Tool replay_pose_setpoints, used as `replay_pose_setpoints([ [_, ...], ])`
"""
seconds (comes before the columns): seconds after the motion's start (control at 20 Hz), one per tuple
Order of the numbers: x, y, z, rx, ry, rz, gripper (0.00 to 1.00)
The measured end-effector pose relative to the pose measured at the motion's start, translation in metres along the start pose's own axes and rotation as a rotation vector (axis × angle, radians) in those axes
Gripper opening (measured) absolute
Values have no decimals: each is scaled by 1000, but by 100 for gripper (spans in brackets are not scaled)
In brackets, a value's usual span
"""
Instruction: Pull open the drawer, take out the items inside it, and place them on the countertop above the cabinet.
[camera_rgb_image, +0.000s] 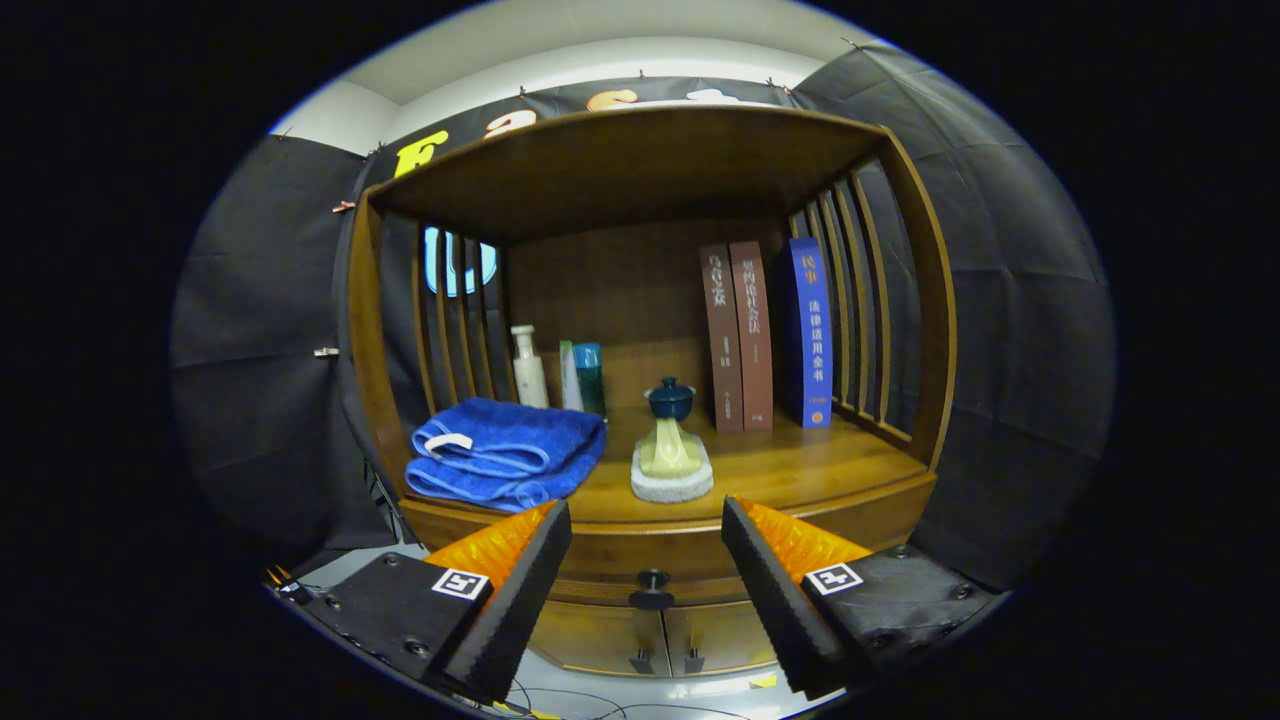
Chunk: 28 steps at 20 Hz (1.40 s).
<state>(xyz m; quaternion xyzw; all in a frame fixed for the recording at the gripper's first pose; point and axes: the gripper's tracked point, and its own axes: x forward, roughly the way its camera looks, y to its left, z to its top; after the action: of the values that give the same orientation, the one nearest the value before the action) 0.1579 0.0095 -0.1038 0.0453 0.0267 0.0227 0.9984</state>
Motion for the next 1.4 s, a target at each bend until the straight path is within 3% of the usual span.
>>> replay_pose_setpoints([
  [0.45, -21, 3, 78, -54, -48, 4, 99],
  [1.0, -17, 20, 78, -41, -32, 46, 99],
  [1.4, -20, 16, 83, -38, -44, 32, 99],
])
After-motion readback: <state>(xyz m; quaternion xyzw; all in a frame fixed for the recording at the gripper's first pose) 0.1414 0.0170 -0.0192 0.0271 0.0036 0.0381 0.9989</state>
